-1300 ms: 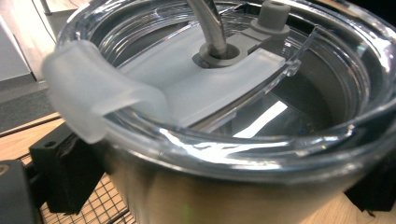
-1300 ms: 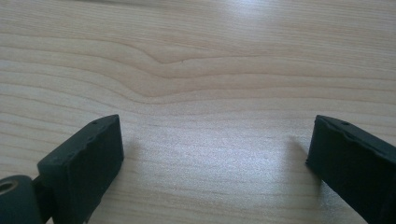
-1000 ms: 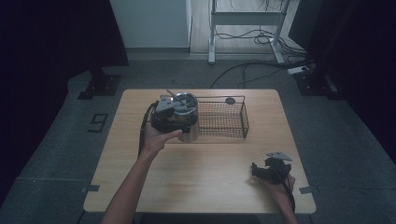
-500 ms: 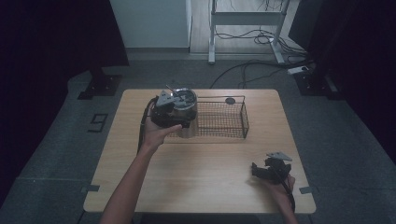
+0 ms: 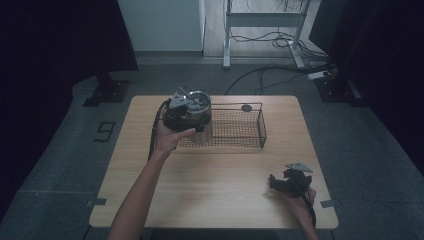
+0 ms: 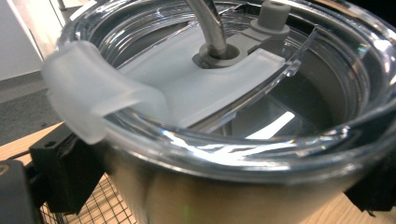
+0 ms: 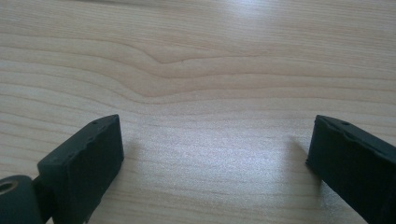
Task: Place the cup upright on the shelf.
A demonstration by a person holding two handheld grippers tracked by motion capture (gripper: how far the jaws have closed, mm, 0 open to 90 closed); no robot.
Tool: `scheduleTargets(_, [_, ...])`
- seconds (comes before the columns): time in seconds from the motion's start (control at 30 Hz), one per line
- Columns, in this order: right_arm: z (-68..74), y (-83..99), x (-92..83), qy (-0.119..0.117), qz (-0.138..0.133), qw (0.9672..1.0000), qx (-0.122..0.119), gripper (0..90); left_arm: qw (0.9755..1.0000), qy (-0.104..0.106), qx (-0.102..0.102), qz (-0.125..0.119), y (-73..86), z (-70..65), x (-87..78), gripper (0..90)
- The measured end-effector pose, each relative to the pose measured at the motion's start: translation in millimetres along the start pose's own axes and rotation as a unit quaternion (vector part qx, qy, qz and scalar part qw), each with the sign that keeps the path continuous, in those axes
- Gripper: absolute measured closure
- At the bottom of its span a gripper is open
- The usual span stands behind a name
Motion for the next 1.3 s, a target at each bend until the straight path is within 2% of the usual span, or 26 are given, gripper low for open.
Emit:
scheduleTargets(0.8, [-0.1, -0.1, 0.1, 0.000, 0.000, 1.0000, -0.001, 3.0, 0.9999, -0.014, -0.001, 0.007, -21.1, 20.0, 18.0, 4.1])
scheduleTargets(1.17, [-0.2, 0.0, 0.1, 0.000, 0.000, 1.0000, 0.000, 2.9, 0.9997, -0.019, 0.002, 0.017, -25.9, 27.5, 35.0, 4.1])
scheduleTargets(1.3, [0.0, 0.1, -0.1, 0.000, 0.000, 1.0000, 0.000, 2.9, 0.9997, -0.018, -0.004, 0.018, -24.0, 31.8, 39.2, 4.1])
Point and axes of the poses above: each handheld gripper's, and its own axes: x roughly forward along the jaws, y roughly out of its underside, z roughly to its left, the point moved 6 cm from there along x, roughly forward along the jaws, and after that the axes turned 8 degrees about y, right-handed, at the moved point
